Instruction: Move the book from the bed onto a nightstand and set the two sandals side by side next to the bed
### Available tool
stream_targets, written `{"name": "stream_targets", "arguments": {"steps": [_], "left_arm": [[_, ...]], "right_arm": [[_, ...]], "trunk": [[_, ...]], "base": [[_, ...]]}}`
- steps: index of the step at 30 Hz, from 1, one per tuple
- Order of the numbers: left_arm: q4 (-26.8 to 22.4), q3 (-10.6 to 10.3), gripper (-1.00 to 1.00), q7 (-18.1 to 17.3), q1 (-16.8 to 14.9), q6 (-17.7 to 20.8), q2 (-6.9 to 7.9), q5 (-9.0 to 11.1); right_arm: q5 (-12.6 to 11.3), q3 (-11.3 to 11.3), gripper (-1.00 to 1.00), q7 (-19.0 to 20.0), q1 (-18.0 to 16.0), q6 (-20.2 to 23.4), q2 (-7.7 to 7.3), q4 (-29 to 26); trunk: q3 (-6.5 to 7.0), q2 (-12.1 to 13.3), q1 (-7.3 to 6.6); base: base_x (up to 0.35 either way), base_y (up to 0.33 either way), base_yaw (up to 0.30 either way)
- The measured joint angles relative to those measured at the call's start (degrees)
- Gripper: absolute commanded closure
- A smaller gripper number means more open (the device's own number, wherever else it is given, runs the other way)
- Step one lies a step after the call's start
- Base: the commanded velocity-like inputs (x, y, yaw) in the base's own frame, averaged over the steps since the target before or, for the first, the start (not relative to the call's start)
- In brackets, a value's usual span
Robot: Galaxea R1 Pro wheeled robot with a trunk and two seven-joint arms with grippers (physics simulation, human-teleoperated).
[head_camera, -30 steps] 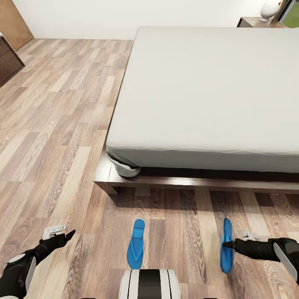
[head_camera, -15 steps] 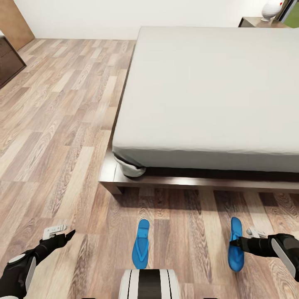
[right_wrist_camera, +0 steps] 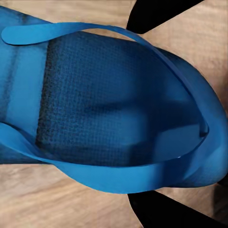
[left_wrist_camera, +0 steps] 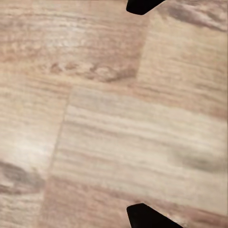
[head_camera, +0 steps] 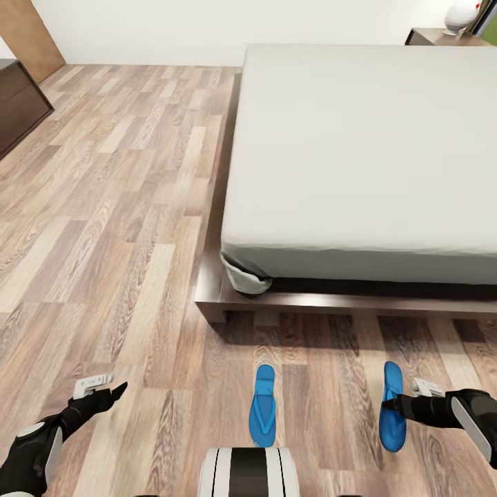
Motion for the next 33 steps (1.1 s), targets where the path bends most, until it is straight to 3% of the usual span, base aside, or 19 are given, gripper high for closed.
{"name": "stream_targets", "arguments": {"steps": [18,23,25,33], "left_arm": [[0.1,0.0,-1.0,-0.1,0.0,0.0,-0.17,0.0],[0.1,0.0,-1.0,-0.1,0.0,0.0,-0.18,0.0],[0.1,0.0,-1.0,-0.1,0.0,0.0,-0.24,0.0],[0.1,0.0,-1.0,0.0,0.0,-0.1,-0.27,0.0]], "right_arm": [[0.2,0.0,1.0,-0.6,0.0,-0.2,0.0,-0.1],[2.7,0.0,1.0,-10.0,0.0,-0.2,0.06,-0.4],[2.8,0.0,1.0,-11.7,0.0,-0.1,0.07,-0.4],[2.9,0.0,1.0,-12.5,0.0,-0.1,0.07,-0.4]], "trunk": [[0.0,0.0,0.0],[0.0,0.0,0.0],[0.0,0.0,0.0],[0.0,0.0,0.0]], "base": [[0.0,0.276,0.0],[0.0,0.239,0.0],[0.0,0.083,0.0],[0.0,0.02,0.0]]}}
